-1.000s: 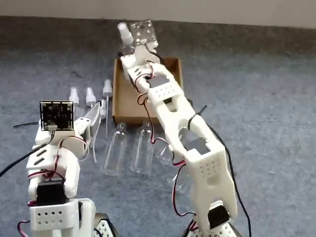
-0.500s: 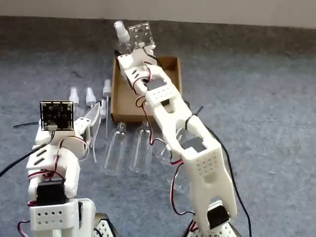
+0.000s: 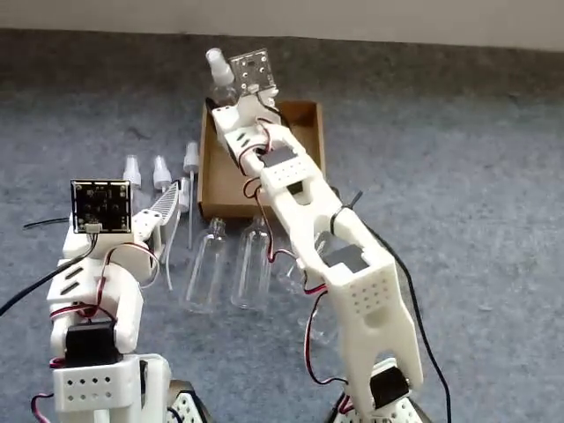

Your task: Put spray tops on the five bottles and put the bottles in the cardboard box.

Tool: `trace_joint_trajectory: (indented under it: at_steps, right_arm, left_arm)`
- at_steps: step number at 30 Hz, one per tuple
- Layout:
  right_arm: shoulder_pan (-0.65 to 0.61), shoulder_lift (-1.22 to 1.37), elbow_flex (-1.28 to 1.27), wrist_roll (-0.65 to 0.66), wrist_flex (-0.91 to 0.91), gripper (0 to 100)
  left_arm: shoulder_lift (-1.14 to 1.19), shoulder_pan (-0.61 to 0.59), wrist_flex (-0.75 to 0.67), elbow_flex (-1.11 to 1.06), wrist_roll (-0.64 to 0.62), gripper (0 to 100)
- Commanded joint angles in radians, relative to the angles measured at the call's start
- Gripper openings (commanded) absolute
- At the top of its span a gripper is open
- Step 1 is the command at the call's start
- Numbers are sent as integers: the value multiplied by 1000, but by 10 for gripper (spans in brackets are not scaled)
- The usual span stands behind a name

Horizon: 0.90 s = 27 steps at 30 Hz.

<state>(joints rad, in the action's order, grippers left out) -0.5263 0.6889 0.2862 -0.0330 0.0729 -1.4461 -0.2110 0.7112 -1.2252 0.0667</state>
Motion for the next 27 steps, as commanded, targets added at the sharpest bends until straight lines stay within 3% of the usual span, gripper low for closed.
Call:
trace_joint_trajectory:
  at_steps: [1, 5, 11, 27]
  right_arm:
    - [-13, -24, 10, 12, -18, 10]
    - [-28, -24, 10, 12, -18, 18]
    - [-44, -22, 8, 12, -18, 146]
    - [-41, -30, 16, 12, -16, 176]
  left_arm:
    - [-2, -7, -18, 18, 5, 284]
    - [-2, -7, -18, 18, 5, 284]
    - [-2, -7, -18, 18, 5, 284]
    - [-2, -7, -18, 18, 5, 284]
